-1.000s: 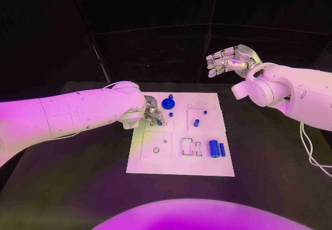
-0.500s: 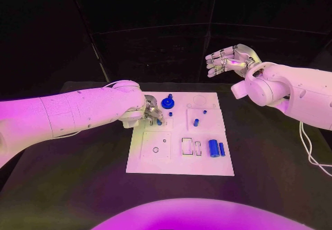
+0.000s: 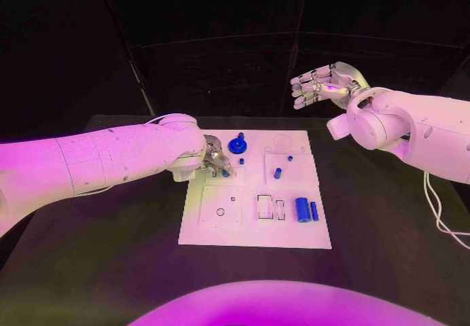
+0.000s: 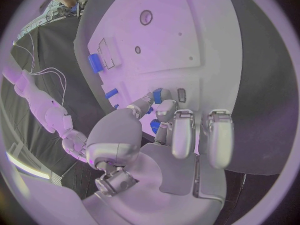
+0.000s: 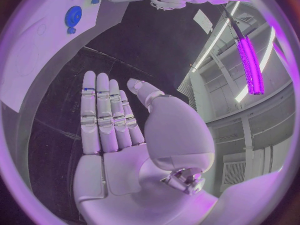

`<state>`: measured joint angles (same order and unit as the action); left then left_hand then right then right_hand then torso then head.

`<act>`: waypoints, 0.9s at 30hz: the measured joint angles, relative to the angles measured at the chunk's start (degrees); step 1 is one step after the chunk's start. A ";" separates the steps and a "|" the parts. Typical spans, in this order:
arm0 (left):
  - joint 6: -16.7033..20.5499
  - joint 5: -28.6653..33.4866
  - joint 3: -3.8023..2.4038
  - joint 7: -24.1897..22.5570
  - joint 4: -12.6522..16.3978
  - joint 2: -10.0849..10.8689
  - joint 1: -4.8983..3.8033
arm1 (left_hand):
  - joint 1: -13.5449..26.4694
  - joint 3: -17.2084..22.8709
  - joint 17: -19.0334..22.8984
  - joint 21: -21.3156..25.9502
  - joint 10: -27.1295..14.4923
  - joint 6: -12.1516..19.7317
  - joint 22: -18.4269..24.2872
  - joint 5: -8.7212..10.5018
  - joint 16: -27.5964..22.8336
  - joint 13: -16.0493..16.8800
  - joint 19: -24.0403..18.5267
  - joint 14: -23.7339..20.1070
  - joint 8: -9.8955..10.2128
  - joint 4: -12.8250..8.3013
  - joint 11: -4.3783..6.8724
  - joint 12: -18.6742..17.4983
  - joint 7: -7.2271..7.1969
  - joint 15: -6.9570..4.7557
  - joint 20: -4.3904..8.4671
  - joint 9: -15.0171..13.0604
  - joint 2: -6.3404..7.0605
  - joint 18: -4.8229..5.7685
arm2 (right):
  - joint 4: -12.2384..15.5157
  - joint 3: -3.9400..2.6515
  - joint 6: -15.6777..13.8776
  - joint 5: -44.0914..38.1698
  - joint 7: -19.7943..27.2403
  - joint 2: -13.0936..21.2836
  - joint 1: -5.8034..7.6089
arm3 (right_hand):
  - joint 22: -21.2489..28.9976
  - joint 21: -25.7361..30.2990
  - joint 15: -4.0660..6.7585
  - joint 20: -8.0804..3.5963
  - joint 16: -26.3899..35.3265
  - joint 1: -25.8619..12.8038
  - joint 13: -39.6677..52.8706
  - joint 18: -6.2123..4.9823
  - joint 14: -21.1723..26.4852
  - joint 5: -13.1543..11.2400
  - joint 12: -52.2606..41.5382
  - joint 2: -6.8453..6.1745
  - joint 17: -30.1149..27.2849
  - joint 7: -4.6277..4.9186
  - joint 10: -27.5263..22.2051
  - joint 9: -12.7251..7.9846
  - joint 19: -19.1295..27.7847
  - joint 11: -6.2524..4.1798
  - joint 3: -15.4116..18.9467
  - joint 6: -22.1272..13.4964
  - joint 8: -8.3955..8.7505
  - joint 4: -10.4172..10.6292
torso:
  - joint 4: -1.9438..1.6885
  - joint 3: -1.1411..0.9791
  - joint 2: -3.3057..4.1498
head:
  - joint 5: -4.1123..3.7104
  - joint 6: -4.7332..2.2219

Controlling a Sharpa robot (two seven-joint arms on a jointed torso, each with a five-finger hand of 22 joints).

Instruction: Assemble the parts on the task board

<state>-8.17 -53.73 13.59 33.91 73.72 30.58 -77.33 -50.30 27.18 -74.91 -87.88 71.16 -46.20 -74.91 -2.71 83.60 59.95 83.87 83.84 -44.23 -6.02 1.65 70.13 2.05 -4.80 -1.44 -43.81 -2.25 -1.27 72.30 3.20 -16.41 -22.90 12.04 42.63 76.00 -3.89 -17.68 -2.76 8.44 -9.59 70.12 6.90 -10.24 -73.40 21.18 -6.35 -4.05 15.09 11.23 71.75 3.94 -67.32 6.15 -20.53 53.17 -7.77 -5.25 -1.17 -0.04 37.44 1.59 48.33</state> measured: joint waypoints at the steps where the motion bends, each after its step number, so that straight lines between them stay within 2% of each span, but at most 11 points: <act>1: -0.04 0.00 0.01 0.01 0.00 0.00 0.03 | 0.28 -0.48 0.00 0.00 0.00 0.00 0.00 0.00 0.00 0.00 0.00 0.00 0.00 0.33 0.00 0.00 -0.01 0.00 0.00 0.01 0.29 0.00 | 0.00 0.00 0.02 0.00 0.00 -0.01 0.00 | 0.00 0.00 0.00 0.00 0.00 0.00 0.00 0.00 0.00 0.00 0.00 0.00 0.00 0.00 0.00 0.00 0.00 0.00 0.00 0.00 0.00 0.00 | 0.00 0.00 0.00 | 0.00 -0.01; 4: -0.09 -0.01 0.04 0.05 -0.12 -0.07 0.06 | 1.10 -2.16 0.00 0.00 0.20 -0.29 0.00 0.00 0.00 0.00 0.00 0.00 0.00 1.54 0.20 0.00 0.10 0.00 0.00 0.07 1.11 0.00 | -0.03 0.00 0.06 0.00 0.00 -0.04 0.00 | 0.00 0.00 0.00 0.00 0.00 0.00 -0.06 0.00 0.00 0.00 0.00 0.00 0.00 0.00 0.00 0.00 0.00 0.00 0.04 0.00 0.00 0.03 | 0.00 0.00 0.00 | 0.00 -0.04; 7: -0.09 -0.01 0.05 0.09 -0.37 -0.21 0.09 | 1.09 -2.99 0.00 0.00 0.33 -0.29 0.00 0.00 0.00 0.00 0.00 0.14 0.00 1.95 0.07 0.00 0.09 -0.14 0.00 0.07 1.10 0.00 | -0.04 0.00 0.13 0.00 0.00 -0.10 0.00 | 0.00 0.40 0.00 0.00 0.26 -0.41 -0.06 0.00 0.00 -0.24 0.00 -0.39 0.00 0.00 0.00 0.00 0.00 0.00 0.42 0.00 0.00 0.42 | 0.00 0.00 0.00 | -0.03 -0.06; 12: -0.04 -0.02 0.06 0.14 -0.71 -0.39 0.10 | 1.79 -4.68 0.00 0.00 0.32 -0.29 0.00 0.00 0.00 -0.01 0.18 0.21 0.00 3.12 0.07 0.00 0.10 -0.21 0.17 0.07 1.21 0.00 | -0.04 0.00 0.27 0.05 0.01 -0.15 0.00 | 0.06 0.66 0.00 0.18 0.27 -0.92 -0.11 0.00 0.00 -1.11 0.00 -0.16 0.00 0.00 0.00 0.00 -0.18 0.00 0.79 0.00 0.00 0.79 | -0.01 0.02 0.00 | -0.06 -0.11; 19: 0.24 -0.03 0.06 0.24 -0.96 -0.41 0.11 | 2.43 -7.99 0.00 -0.24 0.32 -0.49 0.00 0.00 -0.22 0.17 0.21 0.21 0.00 4.49 0.07 0.28 0.29 -0.21 0.20 0.07 1.28 0.00 | -0.06 0.00 0.46 0.08 0.06 -0.14 -0.01 | 0.05 1.06 -0.02 0.29 0.27 -1.37 -0.11 0.00 -0.02 -1.11 0.05 -0.16 0.00 0.00 0.21 0.00 -0.29 0.21 1.28 0.00 0.00 1.28 | -0.03 0.01 0.01 | 0.12 -0.05; 27: 0.72 -0.04 0.06 0.34 -0.85 -0.31 0.12 | 3.71 -12.98 0.00 -0.24 0.40 -0.69 0.00 0.00 -0.22 0.30 0.21 0.21 0.00 6.30 0.15 0.48 0.09 -0.21 0.20 -0.06 2.56 0.00 | -0.06 0.00 0.65 0.11 0.09 -0.08 -0.01 | 0.05 1.28 -0.20 0.38 0.48 -1.60 -0.16 0.00 -0.21 -1.11 0.22 -0.39 0.05 0.00 0.21 0.00 -0.38 0.21 1.50 0.00 0.00 1.50 | 0.02 0.02 0.02 | 0.08 -0.07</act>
<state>-7.45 -53.77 13.65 34.24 72.87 30.27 -77.21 -46.60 14.20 -74.91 -88.12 71.56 -46.89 -74.92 -2.70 83.38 60.25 84.08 84.06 -44.23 0.28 1.81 70.61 2.14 -5.01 -1.24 -43.87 0.31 -1.27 72.24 3.21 -15.76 -22.80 12.12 42.55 75.99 -3.84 -16.40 -2.97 8.82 -9.11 68.52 6.74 -10.24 -73.61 20.06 -6.14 -4.44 15.15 11.23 71.96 3.94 -67.69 6.36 -19.04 53.17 -7.77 -3.76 -1.15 -0.02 37.46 1.68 48.27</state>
